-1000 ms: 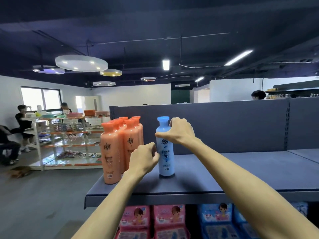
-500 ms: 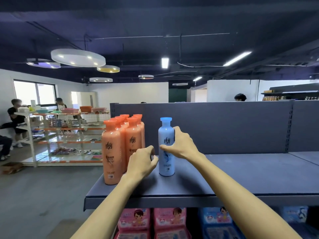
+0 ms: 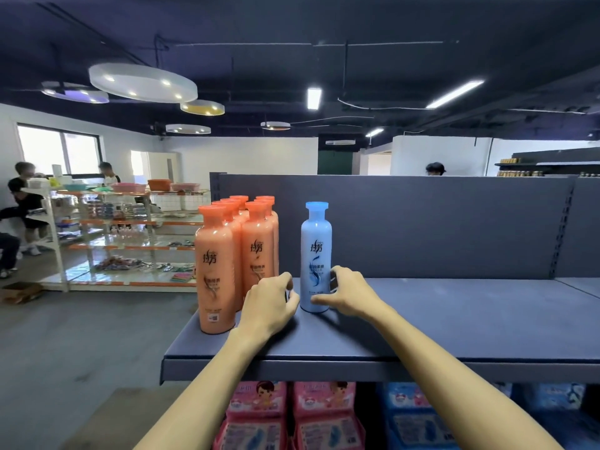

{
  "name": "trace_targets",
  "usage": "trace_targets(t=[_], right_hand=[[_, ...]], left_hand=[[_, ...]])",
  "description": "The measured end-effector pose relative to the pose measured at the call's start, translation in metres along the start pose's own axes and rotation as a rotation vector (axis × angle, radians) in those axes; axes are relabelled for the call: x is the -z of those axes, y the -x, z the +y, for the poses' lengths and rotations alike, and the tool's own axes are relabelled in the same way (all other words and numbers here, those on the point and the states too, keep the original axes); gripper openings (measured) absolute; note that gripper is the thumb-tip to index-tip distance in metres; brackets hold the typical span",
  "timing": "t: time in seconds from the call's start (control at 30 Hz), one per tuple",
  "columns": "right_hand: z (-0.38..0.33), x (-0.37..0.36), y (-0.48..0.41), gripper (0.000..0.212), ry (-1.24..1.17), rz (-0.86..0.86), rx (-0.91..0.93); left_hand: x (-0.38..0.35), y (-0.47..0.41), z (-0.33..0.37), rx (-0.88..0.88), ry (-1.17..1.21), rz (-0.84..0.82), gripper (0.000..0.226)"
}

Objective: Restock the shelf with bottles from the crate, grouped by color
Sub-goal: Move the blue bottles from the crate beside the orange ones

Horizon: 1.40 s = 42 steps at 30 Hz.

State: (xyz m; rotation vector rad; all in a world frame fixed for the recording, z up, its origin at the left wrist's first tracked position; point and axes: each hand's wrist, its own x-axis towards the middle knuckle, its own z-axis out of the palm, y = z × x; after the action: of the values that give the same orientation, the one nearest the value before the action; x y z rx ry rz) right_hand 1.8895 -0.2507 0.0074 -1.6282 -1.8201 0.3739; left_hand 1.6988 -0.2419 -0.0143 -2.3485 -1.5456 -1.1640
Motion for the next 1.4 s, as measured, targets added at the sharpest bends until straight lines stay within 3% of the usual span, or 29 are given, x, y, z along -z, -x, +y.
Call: trace_targets(t=[0.93,1.4], right_hand=[[-0.008,-0.058,-0.109,0.046,0.054,0.029,-0.070],[0.002,-0.069,-0.108,0.046,-0.021,0.107,-0.069]], left_hand=[[-0.013,0.003,-0.005,-0.003,0.055,0.061,0.007],[-0.014,0.005,-0.004,-0.035,0.019,0.019,0.010]])
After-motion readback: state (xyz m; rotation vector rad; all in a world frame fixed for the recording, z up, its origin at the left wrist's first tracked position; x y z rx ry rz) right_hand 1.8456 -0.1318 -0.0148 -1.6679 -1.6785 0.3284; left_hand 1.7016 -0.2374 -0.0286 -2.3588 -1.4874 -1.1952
